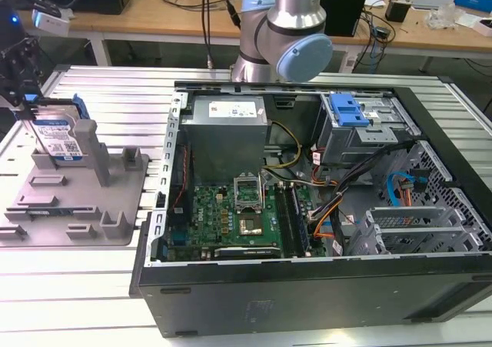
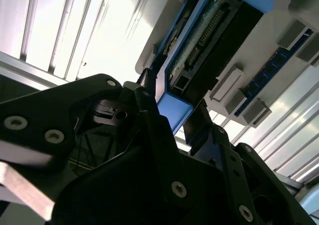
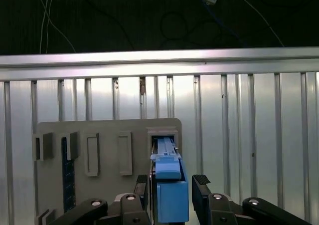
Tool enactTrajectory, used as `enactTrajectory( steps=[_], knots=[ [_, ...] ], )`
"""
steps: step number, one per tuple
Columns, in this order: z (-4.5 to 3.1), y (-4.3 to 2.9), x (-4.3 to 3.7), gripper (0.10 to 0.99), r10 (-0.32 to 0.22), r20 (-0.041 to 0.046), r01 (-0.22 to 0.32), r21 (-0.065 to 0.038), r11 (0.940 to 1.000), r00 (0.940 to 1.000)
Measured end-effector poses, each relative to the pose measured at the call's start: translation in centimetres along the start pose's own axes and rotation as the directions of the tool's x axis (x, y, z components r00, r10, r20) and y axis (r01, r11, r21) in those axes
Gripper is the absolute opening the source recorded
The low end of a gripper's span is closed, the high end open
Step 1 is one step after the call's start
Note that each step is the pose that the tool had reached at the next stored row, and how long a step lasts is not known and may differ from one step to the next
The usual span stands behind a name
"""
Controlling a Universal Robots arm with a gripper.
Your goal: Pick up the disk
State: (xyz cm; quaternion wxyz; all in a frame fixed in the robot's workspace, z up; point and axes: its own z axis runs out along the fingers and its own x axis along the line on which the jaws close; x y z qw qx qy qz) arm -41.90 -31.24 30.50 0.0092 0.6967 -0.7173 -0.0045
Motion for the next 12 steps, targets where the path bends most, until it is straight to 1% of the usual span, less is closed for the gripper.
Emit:
enactTrajectory(
  steps=[7,12],
  knots=[
    [0.57,-0.01,0.0,0.482,0.0,-0.0001,0.0,0.0,1.0,1.0],
    [0.84,-0.02,0.0,0.482,0.0,-0.0002,0.0,0.0,1.0,1.0]
  ],
)
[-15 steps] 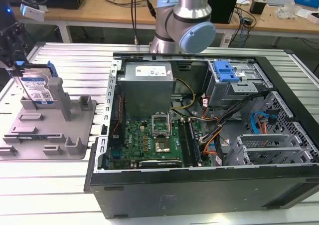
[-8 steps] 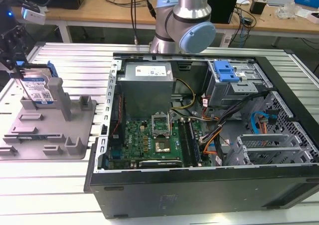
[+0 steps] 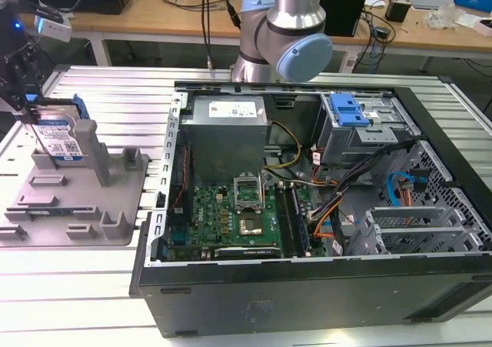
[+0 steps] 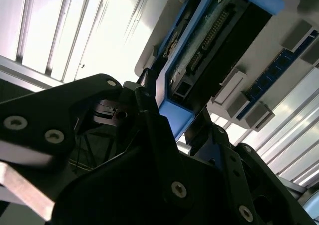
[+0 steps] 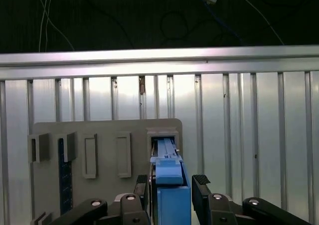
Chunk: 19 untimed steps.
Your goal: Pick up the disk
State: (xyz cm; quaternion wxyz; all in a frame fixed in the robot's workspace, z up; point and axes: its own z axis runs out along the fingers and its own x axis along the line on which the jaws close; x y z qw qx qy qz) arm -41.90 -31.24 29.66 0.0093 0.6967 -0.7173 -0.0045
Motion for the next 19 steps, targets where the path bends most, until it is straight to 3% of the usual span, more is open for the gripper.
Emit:
enactTrajectory(
  steps=[3,4,19],
  knots=[
    [0.11,0.0,0.0,0.467,0.0,0.0,0.0,0.0,1.0,1.0],
    [0.12,0.0,0.0,0.396,0.0,-0.0001,0.0,0.0,1.0,1.0],
    [0.18,0.0,0.03,0.369,0.0,0.0,0.0,0.0,1.0,1.0]
  ],
)
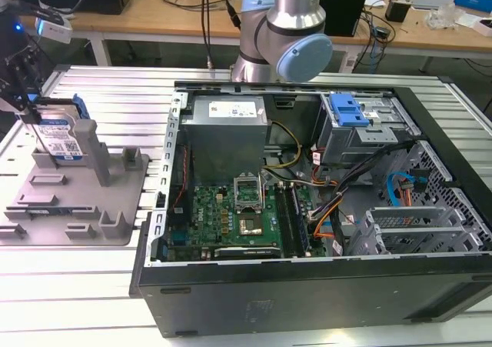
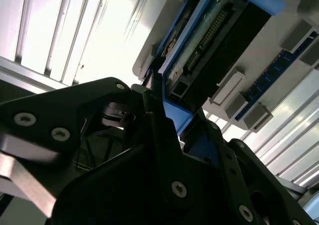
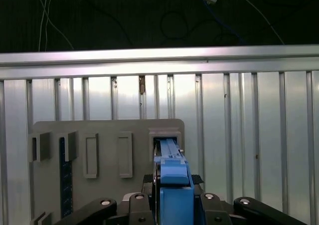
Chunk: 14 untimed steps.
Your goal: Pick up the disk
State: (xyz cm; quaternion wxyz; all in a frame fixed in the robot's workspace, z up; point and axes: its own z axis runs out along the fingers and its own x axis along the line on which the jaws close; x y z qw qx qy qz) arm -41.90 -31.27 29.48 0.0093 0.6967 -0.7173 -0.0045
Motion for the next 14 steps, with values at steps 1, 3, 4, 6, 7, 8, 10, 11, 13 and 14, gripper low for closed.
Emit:
enactTrajectory(
  steps=[1,3,4,6,7,8,10,11,13,14],
  knots=[
    [0.0,0.0,0.0,0.369,0.0,0.0,0.0,0.0,1.0,1.0],
    [0.0,0.0,0.0,0.369,0.0,0.0,0.0,0.0,1.0,1.0],
    [0.01,0.0,0.0,0.369,0.0,0.0,0.0,0.0,1.0,1.0],
    [-0.06,0.0,0.02,0.369,0.0,0.0002,0.0,0.001,1.0,1.0],
    [-0.18,0.0,0.04,0.369,0.0,0.0001,0.0,0.0,1.0,1.0],
    [-0.35,0.01,0.05,0.369,0.0,0.0,0.0,0.0,1.0,1.0],
    [-0.88,0.02,0.05,0.369,0.0,0.0,0.0,0.0,1.0,1.0],
    [-1.27,0.02,0.05,0.369,0.0,0.0,0.0,0.0,1.0,1.0],
    [-1.82,0.03,0.06,0.369,0.0,0.0,0.0,0.0,1.0,1.0],
    [-2.22,0.04,0.06,0.369,0.0,0.0,0.0,0.0,1.0,1.0]
  ],
)
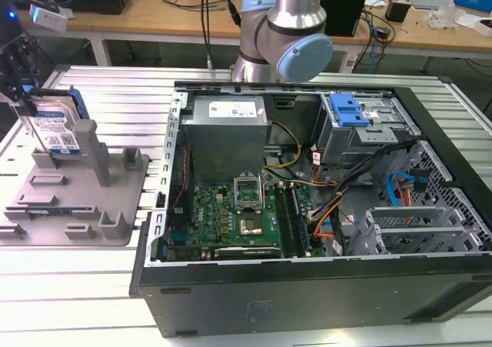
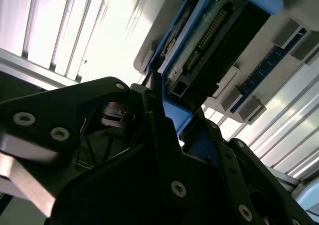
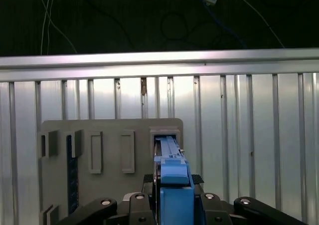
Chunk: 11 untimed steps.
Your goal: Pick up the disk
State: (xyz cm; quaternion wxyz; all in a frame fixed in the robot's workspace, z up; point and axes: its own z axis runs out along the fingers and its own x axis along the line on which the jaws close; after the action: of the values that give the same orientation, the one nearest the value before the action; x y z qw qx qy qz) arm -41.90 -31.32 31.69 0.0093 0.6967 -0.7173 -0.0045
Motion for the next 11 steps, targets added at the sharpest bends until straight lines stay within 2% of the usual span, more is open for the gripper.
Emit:
enactTrajectory(
  steps=[1,4,6,7,11],
  knots=[
    [-0.44,0.01,0.0,0.369,0.0,0.0,0.0,0.0,1.0,1.0],
    [-2.97,0.06,0.02,0.369,0.0,0.0,0.0,0.0,1.0,1.0],
    [-4.14,0.08,0.03,0.369,0.0,0.0,0.0,0.0,1.0,1.0],
    [-5.11,0.1,0.04,0.369,0.0,0.0,0.0,0.0,1.0,1.0],
    [-7.01,0.14,0.05,0.369,0.0,0.0,0.0,0.0,1.0,1.0]
  ],
)
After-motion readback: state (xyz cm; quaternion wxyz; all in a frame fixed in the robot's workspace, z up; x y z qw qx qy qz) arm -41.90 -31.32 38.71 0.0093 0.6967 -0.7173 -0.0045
